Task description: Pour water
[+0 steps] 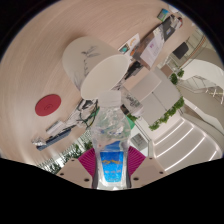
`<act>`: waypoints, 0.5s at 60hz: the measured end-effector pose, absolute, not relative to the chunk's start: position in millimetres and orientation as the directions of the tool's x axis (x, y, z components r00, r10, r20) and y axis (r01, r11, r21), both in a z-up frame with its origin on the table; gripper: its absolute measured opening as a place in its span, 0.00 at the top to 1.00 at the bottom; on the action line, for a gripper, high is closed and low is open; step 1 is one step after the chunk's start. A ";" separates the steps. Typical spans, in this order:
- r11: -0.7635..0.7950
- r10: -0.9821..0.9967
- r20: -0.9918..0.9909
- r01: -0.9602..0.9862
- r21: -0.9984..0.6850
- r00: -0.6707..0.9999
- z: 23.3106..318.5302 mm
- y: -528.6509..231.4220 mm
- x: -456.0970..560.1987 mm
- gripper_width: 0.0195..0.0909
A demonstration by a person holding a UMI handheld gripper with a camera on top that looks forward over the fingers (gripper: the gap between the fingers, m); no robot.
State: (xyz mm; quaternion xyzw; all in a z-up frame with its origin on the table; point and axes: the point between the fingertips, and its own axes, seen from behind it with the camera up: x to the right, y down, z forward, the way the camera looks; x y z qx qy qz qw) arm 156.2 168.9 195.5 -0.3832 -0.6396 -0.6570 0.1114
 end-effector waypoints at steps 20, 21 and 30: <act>-0.290 0.181 0.982 0.957 0.010 0.045 240.7 189.5 132.1 0.74; -0.283 0.156 0.978 0.955 -0.090 0.138 250.7 191.2 127.9 0.74; -0.107 0.007 0.676 0.673 -0.732 0.737 319.7 197.9 129.6 0.70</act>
